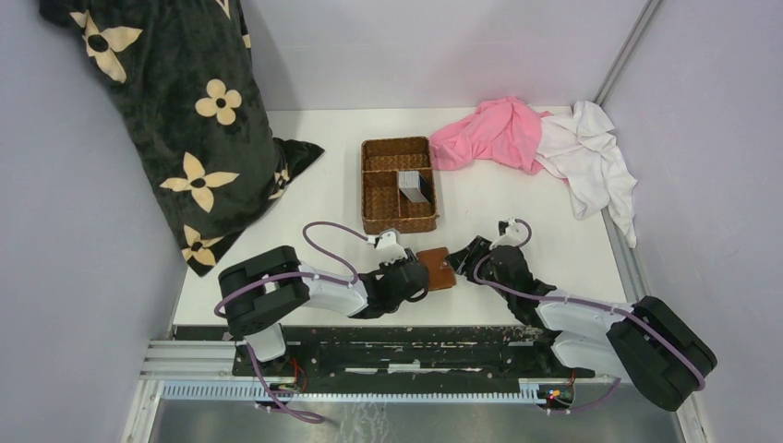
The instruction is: Put the credit cards into the card holder
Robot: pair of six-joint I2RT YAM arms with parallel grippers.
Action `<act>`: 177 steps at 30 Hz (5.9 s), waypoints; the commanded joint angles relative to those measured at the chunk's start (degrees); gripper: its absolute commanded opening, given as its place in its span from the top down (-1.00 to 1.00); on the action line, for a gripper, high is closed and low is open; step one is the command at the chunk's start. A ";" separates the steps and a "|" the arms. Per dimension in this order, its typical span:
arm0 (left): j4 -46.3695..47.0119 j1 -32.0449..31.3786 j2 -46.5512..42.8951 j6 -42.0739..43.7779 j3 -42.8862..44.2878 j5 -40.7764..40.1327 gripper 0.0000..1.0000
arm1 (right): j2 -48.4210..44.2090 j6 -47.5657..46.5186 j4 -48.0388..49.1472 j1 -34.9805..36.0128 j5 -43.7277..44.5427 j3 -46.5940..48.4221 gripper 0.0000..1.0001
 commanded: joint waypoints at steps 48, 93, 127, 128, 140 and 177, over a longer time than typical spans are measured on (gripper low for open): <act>-17.03 0.98 7.40 4.05 -2.88 7.82 0.32 | 13.12 3.67 11.31 -3.30 -4.68 -2.51 0.12; -17.27 0.97 10.12 4.90 -0.14 9.14 0.36 | 13.90 3.48 15.44 -3.22 -5.31 -3.85 0.14; -16.54 0.99 10.77 4.86 -0.67 9.67 0.39 | 0.27 -1.44 1.43 -3.21 -0.39 -4.26 0.10; -16.56 0.92 10.71 4.85 -0.67 9.78 0.39 | 0.39 -1.40 1.47 -3.21 -0.34 -4.23 0.10; -16.51 0.97 10.99 4.85 -0.67 9.70 0.41 | -0.26 -0.90 1.00 -3.21 1.06 -4.46 0.10; -16.38 0.99 11.63 5.01 -0.56 9.62 0.46 | -1.04 -1.37 -2.38 -3.26 3.81 -3.26 0.08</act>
